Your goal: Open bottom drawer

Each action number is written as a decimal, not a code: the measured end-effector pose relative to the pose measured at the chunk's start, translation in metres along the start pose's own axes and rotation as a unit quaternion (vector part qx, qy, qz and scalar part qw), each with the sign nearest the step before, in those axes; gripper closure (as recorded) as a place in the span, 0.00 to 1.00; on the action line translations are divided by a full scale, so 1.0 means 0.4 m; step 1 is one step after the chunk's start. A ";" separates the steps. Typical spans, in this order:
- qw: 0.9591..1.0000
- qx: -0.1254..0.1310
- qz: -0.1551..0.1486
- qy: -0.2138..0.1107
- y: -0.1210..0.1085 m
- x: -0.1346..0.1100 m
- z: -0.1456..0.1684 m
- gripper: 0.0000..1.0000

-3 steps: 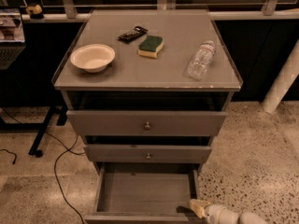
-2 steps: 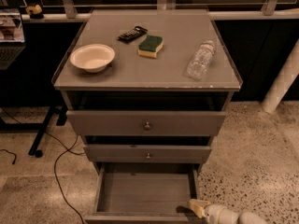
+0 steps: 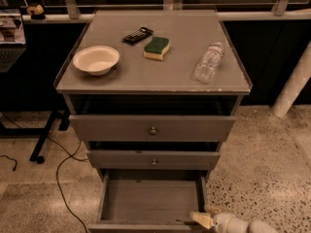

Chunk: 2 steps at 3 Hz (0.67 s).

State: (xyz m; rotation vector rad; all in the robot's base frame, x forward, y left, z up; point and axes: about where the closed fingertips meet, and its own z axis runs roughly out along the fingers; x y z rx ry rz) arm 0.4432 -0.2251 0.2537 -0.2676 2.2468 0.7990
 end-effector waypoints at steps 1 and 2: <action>1.000 0.000 0.000 0.000 0.000 0.000 0.000 0.00; 1.000 0.000 0.000 0.000 0.000 0.000 0.000 0.00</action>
Offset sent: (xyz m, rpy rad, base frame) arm 0.0000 0.0000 0.0000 0.0000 0.0000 0.0000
